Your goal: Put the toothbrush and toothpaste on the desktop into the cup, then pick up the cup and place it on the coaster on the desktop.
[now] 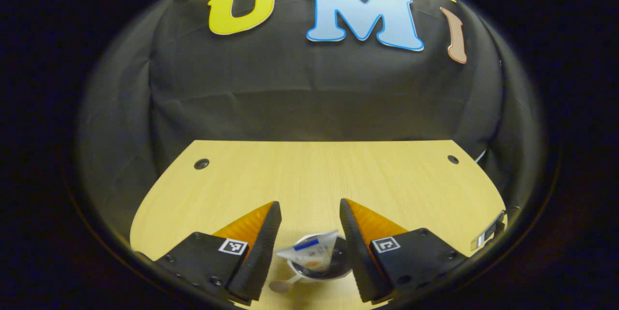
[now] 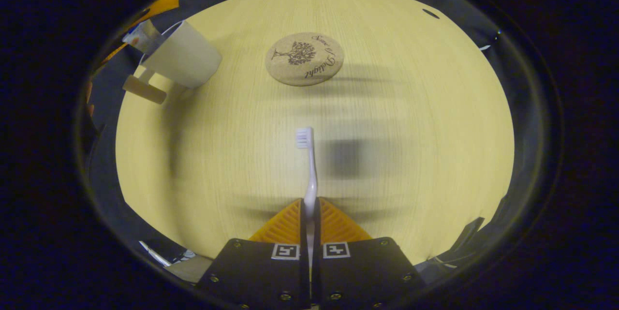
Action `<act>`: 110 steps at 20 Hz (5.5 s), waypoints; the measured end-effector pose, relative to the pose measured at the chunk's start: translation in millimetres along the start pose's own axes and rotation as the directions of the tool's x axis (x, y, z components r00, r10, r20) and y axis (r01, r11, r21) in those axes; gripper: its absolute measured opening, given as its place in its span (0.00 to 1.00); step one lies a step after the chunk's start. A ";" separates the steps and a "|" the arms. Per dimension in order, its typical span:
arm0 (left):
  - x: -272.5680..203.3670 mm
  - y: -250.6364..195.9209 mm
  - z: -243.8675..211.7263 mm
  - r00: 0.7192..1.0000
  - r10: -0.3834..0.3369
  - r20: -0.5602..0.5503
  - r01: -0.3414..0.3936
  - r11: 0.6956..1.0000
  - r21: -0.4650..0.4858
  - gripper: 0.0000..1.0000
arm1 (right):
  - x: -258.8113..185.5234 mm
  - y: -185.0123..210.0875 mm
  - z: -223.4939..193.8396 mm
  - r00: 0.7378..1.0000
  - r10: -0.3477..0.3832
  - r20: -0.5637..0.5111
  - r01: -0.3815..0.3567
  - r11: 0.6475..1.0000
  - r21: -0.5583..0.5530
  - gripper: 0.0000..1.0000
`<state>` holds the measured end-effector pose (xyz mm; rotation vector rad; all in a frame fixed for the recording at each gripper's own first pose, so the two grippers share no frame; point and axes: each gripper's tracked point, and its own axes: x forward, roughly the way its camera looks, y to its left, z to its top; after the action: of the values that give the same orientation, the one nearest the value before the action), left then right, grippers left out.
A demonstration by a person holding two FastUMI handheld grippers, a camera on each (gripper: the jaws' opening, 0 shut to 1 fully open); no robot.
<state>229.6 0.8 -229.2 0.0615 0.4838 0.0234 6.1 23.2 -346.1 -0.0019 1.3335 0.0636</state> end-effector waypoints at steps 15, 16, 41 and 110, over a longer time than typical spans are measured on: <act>-94.3 34.7 42.8 0.987 0.024 0.161 -0.026 1.000 0.011 0.78 | -43.6 11.6 33.5 0.984 0.063 0.167 -0.081 0.991 0.103 0.02; -99.8 39.8 42.4 0.986 0.031 0.166 -0.032 1.000 0.001 0.78 | -53.5 14.0 42.7 0.978 0.069 0.195 -0.091 0.990 0.104 0.02; -251.4 234.3 -67.4 0.920 0.390 0.035 -0.378 0.909 -0.176 0.78 | -167.3 146.2 267.7 0.718 0.216 0.662 -0.271 0.962 -0.020 0.02; -24.2 26.9 -153.5 0.641 -0.172 -0.748 0.667 0.607 0.432 0.72 | -87.8 -119.6 22.9 0.814 -0.137 0.564 -0.167 0.875 0.454 0.22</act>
<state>136.6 34.9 -351.9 0.6957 1.1962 -0.6925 13.6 -99.3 -259.6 0.4317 0.6934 -0.2488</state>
